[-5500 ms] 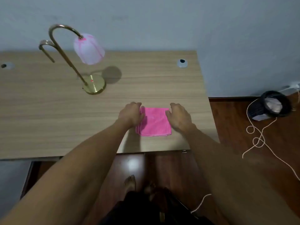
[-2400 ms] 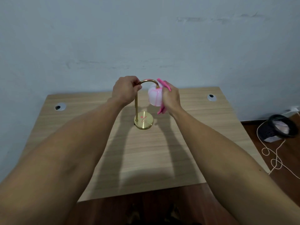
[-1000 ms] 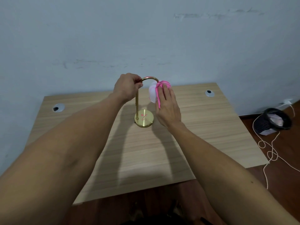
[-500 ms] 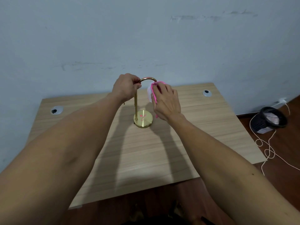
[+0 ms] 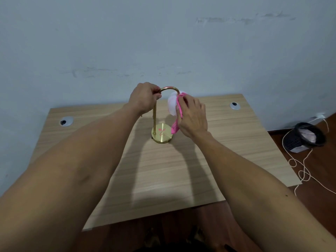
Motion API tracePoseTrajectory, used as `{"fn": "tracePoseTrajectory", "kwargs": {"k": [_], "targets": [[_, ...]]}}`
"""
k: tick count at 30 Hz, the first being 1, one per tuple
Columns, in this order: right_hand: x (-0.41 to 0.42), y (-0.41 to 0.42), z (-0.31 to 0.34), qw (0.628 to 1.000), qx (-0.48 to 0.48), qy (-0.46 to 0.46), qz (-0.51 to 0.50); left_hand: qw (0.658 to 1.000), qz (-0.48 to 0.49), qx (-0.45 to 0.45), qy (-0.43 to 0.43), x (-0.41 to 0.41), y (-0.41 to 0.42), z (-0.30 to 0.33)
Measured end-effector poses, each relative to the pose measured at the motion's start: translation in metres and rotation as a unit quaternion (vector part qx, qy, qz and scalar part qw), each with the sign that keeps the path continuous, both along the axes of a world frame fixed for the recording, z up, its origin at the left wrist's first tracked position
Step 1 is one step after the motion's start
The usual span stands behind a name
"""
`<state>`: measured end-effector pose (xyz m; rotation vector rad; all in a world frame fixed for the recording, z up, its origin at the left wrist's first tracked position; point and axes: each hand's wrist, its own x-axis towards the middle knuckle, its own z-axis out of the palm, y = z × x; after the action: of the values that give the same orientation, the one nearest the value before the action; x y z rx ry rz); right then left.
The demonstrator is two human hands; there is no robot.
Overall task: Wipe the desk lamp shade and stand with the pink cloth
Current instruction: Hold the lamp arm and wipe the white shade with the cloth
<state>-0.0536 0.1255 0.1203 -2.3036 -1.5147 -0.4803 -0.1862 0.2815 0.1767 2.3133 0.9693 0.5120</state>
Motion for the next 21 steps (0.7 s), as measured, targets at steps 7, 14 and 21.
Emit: {"fn": "tracePoseTrajectory", "kwargs": {"k": [7,14,21], "targets": [[0.016,-0.01,-0.002,0.999,-0.017,-0.021,0.03,1.0,0.002,0.004,0.003,-0.001,-0.002,0.0],[0.008,0.01,0.011,0.995,-0.039,-0.08,0.052,1.0,-0.003,0.005,0.007,-0.001,-0.002,0.001],[0.013,0.012,0.012,0.996,-0.013,-0.072,0.049,1.0,-0.001,0.009,0.007,-0.002,-0.002,0.001]]}}
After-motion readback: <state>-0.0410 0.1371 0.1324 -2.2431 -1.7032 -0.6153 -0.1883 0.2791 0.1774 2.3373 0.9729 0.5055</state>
